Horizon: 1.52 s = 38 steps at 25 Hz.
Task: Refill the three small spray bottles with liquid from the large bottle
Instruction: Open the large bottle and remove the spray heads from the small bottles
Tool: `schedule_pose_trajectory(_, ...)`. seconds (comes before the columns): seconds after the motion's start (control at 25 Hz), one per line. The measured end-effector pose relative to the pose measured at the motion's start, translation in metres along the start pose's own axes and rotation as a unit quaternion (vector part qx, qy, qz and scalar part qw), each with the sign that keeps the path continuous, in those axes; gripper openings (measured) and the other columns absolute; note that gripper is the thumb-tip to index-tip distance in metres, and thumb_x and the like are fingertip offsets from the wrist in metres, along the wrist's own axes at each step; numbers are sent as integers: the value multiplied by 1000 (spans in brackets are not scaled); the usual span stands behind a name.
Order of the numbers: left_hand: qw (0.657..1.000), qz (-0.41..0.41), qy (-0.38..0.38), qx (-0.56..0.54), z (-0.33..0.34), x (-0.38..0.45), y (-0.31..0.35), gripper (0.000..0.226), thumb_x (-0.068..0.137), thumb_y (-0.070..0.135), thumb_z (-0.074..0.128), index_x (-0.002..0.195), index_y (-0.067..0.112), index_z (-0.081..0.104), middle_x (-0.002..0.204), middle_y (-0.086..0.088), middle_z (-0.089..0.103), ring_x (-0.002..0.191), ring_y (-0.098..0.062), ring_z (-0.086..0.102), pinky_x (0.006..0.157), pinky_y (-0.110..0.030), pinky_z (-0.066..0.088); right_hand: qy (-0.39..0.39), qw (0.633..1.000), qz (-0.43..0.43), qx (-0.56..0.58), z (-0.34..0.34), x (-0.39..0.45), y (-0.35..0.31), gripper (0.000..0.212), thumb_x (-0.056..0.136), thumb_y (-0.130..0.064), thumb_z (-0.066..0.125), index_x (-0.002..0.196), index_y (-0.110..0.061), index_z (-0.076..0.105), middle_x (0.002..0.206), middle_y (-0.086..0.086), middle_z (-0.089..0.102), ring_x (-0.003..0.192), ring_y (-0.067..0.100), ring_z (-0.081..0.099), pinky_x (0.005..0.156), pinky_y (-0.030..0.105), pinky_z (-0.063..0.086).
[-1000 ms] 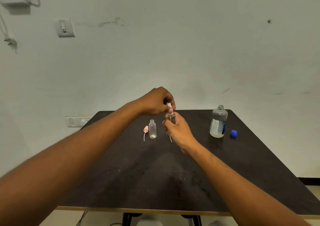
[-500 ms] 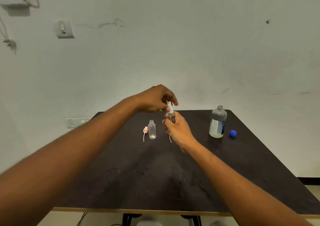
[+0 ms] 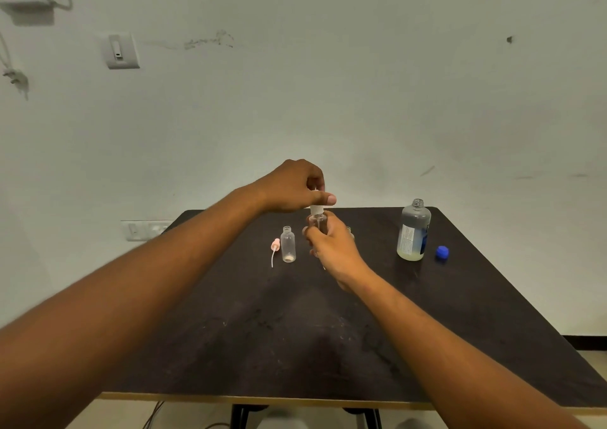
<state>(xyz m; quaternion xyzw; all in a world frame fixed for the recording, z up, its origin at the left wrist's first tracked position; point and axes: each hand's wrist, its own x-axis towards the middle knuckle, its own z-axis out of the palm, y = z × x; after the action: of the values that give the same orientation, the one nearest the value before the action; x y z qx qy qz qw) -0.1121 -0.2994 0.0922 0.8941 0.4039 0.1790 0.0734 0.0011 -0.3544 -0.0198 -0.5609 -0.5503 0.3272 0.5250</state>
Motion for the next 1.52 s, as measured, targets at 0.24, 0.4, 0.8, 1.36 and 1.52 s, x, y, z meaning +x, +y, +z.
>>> schedule_pose_trajectory(0.24, 997, 28, -35, -62, -9, -2, -7, 10, 88, 18, 78, 97, 20, 79, 95, 5, 76, 86, -11, 69, 80, -25, 55, -1, 1000, 12, -15, -1, 2, 0, 19, 103, -25, 55, 122, -21, 56, 108, 6, 64, 93, 17, 63, 96, 40, 58)
schedule_pose_trajectory(0.4, 999, -41, 17, 12, 6, 1, -5, 41, 83, 51, 78, 72, 13, 66, 68, 3, 62, 63, -13, 53, 60, -25, 40, -9, 1000, 13, 8, 3, -2, 1, 17, 100, -24, 57, 117, -25, 57, 104, 2, 64, 100, 21, 64, 98, 45, 57)
schedule_pose_trajectory(0.8, 974, 3, 2, -227, 2, -16, -17, 18, 86, 5, 78, 103, 7, 78, 94, -5, 77, 75, -4, 68, 74, -19, 55, -10, 1000, 11, 18, 3, 0, -3, 14, 101, -24, 56, 115, -23, 58, 97, 1, 62, 88, 13, 60, 92, 38, 58)
schedule_pose_trajectory(1.36, 933, -155, 199, -257, -29, -20, -59, 27, 88, 26, 80, 103, 6, 70, 87, -10, 76, 73, -18, 72, 71, -31, 61, -46, 998, 35, 32, 26, 4, -4, 27, 98, -16, 53, 124, -21, 57, 116, 0, 62, 100, 11, 59, 75, 23, 48)
schedule_pose_trajectory(1.52, 906, -205, 221, -297, -39, -33, -90, 32, 90, 20, 78, 108, -2, 63, 88, -16, 74, 69, -24, 72, 71, -35, 63, -60, 998, 19, 12, 34, 10, 2, 23, 100, -17, 56, 123, -21, 56, 112, -4, 61, 98, 9, 58, 76, 19, 47)
